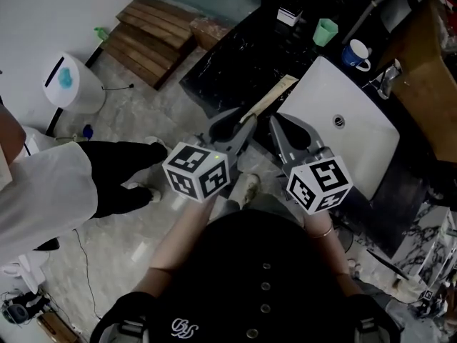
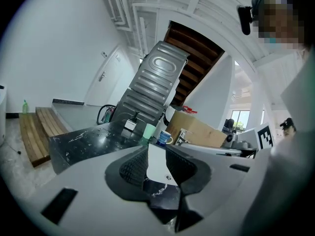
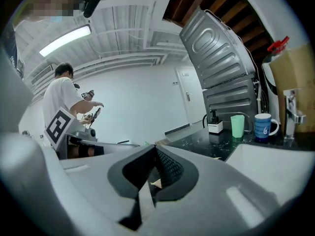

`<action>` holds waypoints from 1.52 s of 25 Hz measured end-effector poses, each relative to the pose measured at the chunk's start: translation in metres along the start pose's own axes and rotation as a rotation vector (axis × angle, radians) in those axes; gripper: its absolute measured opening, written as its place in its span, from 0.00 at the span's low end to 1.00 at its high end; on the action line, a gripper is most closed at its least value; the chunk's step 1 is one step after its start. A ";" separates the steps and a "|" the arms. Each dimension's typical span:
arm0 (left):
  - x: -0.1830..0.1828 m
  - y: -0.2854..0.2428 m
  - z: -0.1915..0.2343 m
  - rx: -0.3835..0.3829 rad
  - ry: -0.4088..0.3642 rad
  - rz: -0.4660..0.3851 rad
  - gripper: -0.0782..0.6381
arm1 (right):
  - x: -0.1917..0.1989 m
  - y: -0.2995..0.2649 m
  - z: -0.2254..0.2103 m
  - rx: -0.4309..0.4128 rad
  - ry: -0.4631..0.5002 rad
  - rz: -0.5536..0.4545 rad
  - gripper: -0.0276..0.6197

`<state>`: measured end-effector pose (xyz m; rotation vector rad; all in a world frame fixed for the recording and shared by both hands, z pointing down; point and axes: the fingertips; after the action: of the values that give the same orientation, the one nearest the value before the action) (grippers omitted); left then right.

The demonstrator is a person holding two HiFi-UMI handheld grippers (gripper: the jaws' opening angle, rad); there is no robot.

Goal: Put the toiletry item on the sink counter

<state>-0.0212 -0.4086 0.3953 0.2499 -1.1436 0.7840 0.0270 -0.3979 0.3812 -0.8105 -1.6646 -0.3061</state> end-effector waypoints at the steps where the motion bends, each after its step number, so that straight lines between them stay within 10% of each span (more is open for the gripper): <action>1: -0.001 0.003 -0.003 0.007 -0.006 -0.004 0.25 | -0.001 0.003 0.004 0.000 0.004 -0.006 0.05; 38: 0.027 0.115 -0.089 0.163 -0.093 -0.078 0.13 | 0.038 0.087 0.115 0.023 0.051 -0.073 0.05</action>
<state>-0.0287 -0.2659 0.3578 0.4690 -1.1514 0.8040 -0.0050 -0.2534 0.3671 -0.7201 -1.6497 -0.3554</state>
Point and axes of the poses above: the fingertips, and each gripper's own axes: y backward along the fingers, z to its left, x out of its underside, and after that the axes turned 2 degrees about -y, right-handed
